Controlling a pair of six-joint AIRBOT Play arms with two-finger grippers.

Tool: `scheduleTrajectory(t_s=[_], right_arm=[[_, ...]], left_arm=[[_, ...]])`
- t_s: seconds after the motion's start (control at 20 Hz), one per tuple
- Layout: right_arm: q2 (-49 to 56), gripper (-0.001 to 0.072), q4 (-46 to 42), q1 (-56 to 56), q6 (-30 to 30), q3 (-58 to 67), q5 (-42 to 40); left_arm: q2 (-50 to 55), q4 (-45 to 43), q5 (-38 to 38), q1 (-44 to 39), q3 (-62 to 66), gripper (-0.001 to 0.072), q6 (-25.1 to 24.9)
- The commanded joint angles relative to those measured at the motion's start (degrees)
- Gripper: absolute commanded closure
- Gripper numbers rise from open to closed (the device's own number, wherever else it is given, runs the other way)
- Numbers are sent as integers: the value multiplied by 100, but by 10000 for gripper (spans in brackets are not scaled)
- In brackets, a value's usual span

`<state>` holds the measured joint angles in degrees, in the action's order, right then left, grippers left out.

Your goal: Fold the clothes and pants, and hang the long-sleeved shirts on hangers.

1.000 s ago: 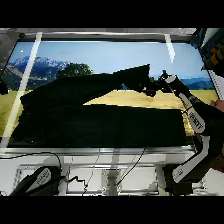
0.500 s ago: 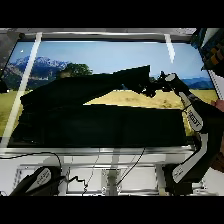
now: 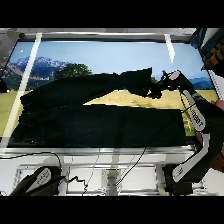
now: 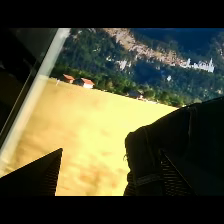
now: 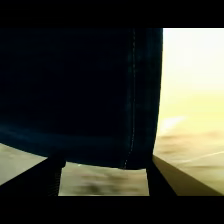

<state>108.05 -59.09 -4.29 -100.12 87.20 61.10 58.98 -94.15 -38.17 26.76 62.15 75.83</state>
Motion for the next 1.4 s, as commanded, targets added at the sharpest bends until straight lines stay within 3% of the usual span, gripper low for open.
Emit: scheduleTrajectory(t_s=[0.0, 0.5, 0.6, 0.65, 0.9, 0.95, 1.05, 1.1, 1.2, 1.35], right_arm=[[-203, 125, -63, -13, 402, 317, 164], [-181, 124, -754, -66, 365, 396, 890], [-149, 128, -719, -66, 328, 149, 649], [-149, 170, -638, -66, 326, -2, 466], [-144, 188, 527, -66, 343, -680, -664], [-144, 259, 780, -66, 376, -754, -876], [-144, 517, 957, -66, 382, -778, -1137], [-146, 581, 964, -66, 382, -772, -1132], [-166, 690, 1029, -66, 398, -769, -1054], [-490, 690, 1239, -74, 1086, -577, -975]], left_arm=[[-2, 94, 2, 0, 7, 20, 0], [-2, 273, 2, 0, 4, 20, -2], [-2, 273, 2, 0, 4, 20, -2], [-2, 273, 2, 0, 4, 20, -2], [-2, 273, 2, 0, 4, 20, -2], [-4, 273, 2, 0, 4, 20, -2], [-2, 273, 4, 0, 4, 20, -2], [-2, 273, 4, 0, 4, 20, -2], [-2, 273, 4, 0, 4, 20, -2], [-4, 297, 4, 0, 7, 20, -2]])
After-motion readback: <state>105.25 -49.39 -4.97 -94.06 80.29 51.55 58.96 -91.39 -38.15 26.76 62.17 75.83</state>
